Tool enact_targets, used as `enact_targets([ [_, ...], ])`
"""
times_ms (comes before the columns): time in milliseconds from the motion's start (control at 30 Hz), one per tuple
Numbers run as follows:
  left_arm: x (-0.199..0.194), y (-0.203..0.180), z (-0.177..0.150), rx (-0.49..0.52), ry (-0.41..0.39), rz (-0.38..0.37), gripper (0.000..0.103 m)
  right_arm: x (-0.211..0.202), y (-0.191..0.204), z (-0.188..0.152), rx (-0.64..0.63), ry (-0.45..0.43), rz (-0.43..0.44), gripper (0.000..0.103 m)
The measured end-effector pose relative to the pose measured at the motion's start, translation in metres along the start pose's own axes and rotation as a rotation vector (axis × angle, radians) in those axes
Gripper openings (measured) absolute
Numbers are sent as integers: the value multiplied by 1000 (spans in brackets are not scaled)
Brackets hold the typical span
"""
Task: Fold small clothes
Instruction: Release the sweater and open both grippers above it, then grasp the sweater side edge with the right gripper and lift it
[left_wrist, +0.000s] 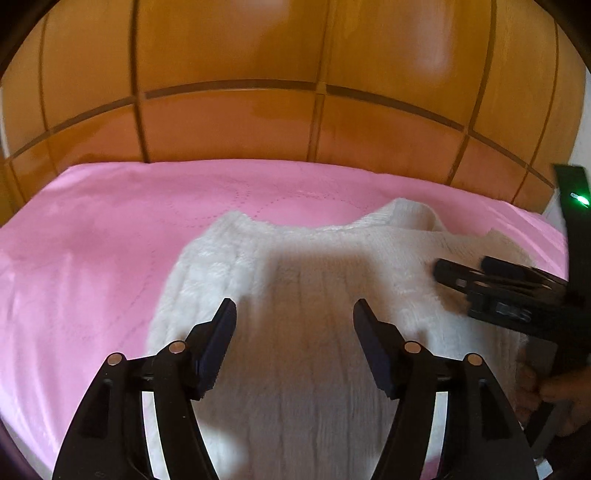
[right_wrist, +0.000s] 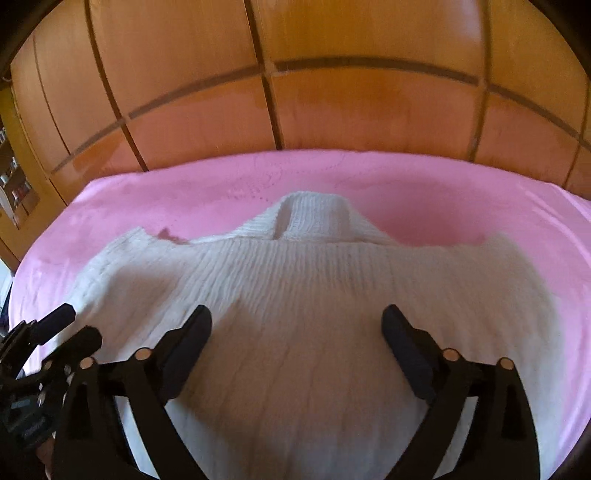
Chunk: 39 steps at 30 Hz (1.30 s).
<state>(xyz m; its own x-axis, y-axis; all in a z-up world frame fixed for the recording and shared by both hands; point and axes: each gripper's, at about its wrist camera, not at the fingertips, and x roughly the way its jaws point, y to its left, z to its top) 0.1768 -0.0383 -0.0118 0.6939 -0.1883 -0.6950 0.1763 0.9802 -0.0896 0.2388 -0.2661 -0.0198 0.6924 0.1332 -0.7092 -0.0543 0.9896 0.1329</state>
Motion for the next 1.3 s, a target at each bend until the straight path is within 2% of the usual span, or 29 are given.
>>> enact_targets([
  [100, -12, 6, -7, -25, -4, 10, 65, -26, -2, -14, -1, -30, -4, 95],
  [300, -26, 12, -15, -29, -8, 15, 65, -58, -23, -48, 26, -52, -79, 97],
  [433, -26, 13, -17, -34, -3, 10, 65, -73, -61, -68, 132, -42, -142, 97],
  [500, -22, 14, -19, -25, 8, 12, 65, -70, -89, -79, 222, -3, -168, 97],
  [567, -15, 15, -23, -26, 35, 20, 65, -65, -106, -86, 274, 21, -161, 98],
  [633, -4, 19, -27, -30, 71, 21, 65, -65, -112, -90, 274, 3, -148, 98],
  [800, 1, 22, -36, -38, 88, 30, 65, -64, -105, -91, 243, 1, -184, 101],
  [933, -18, 21, -34, -28, 24, 26, 65, -76, -100, -87, 231, 4, -196, 100],
  [1100, -33, 17, -31, 2, -27, -3, 65, -100, -84, -69, 169, -84, -158, 100],
  [1200, -20, 14, -26, 27, 4, 13, 65, -97, -82, -47, 150, -111, -109, 100],
  [1300, 11, 27, -24, -24, 95, 22, 66, -72, -91, -26, 163, -74, -94, 100],
])
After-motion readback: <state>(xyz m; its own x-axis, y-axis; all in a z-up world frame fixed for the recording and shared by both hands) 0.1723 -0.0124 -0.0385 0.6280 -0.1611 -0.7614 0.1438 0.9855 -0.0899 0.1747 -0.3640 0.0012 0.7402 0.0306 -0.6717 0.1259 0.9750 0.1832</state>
